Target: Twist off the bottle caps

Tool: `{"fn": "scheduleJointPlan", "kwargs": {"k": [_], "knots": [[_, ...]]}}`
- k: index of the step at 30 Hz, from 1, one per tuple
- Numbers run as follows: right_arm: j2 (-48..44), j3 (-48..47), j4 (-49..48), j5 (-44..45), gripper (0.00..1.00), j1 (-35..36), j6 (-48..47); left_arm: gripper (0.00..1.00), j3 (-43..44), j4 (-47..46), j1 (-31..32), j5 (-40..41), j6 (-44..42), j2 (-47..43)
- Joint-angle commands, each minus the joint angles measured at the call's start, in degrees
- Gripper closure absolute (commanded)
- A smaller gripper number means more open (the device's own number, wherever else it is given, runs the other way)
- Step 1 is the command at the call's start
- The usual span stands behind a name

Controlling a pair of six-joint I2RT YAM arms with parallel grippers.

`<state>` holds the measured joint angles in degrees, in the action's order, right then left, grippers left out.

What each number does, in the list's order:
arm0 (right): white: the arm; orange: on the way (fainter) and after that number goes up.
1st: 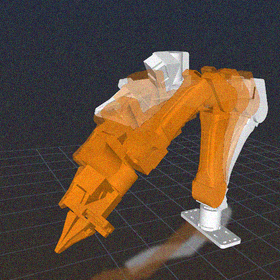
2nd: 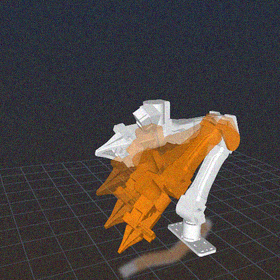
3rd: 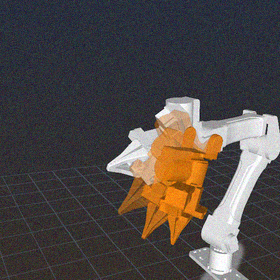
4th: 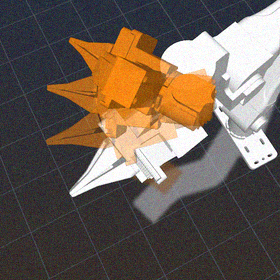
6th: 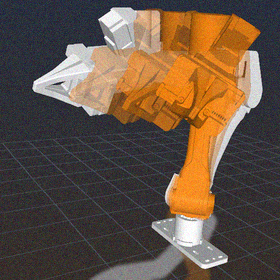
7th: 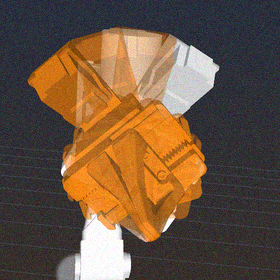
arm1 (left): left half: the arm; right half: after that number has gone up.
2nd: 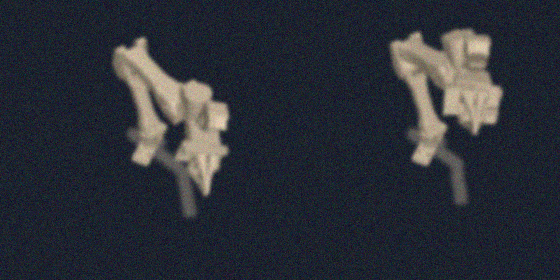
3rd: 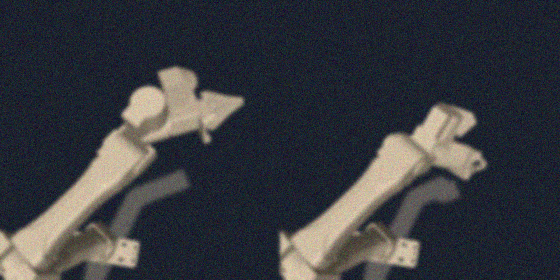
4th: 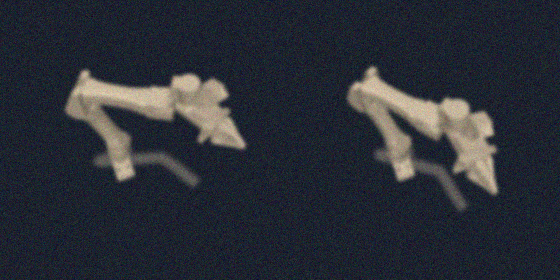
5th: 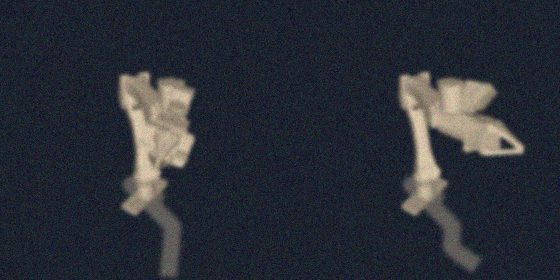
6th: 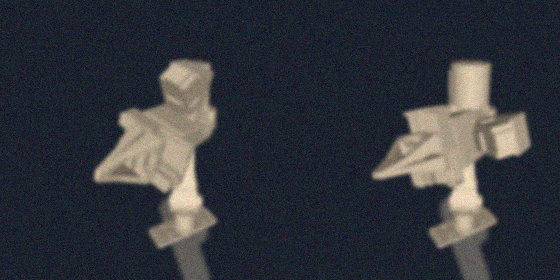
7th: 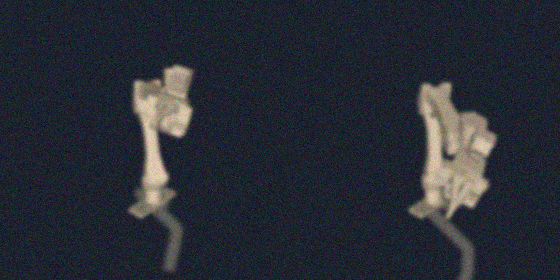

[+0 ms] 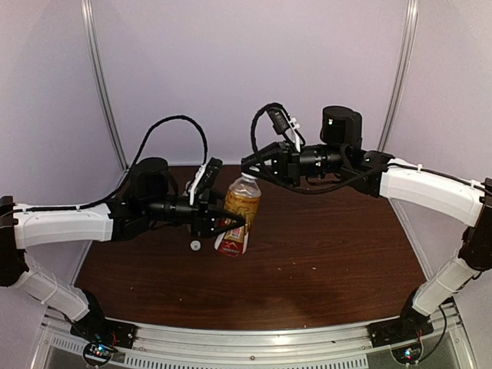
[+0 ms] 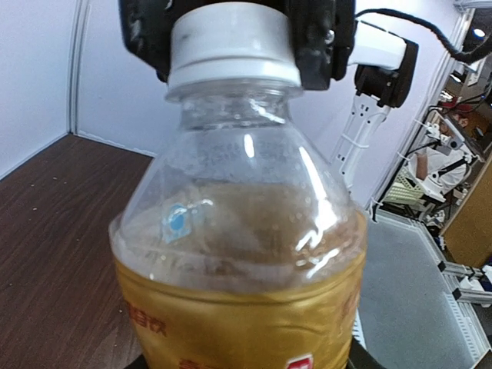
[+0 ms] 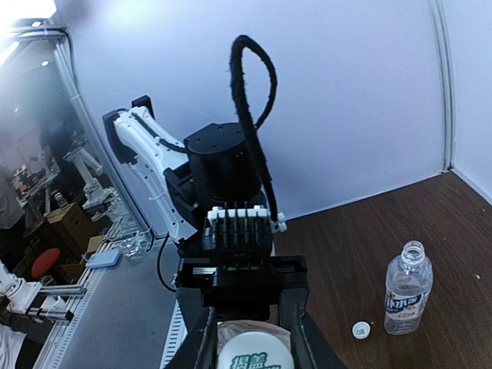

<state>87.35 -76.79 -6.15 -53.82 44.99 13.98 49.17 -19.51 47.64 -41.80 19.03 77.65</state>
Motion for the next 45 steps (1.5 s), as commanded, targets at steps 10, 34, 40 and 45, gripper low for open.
{"fn": "scheduleJointPlan", "kwargs": {"k": [10,34,40,45], "knots": [[4.2,-4.7,-3.6,-18.6,0.83,-1.1,-3.0,0.67,-1.2,-14.9,-0.1,-10.9,5.6,-1.9],[0.4,-7.7,8.7,13.6,0.25,-1.0,8.8,0.66,2.2,1.8,-0.1,9.1,-2.3,-1.9],[1.4,-7.5,8.5,14.7,0.27,-0.3,10.0,0.66,2.3,2.0,-0.1,9.7,-2.4,-1.9],[1.8,-7.2,8.3,14.2,0.30,0.6,10.2,0.66,2.2,2.2,-0.1,10.4,-2.5,-2.1]]}}
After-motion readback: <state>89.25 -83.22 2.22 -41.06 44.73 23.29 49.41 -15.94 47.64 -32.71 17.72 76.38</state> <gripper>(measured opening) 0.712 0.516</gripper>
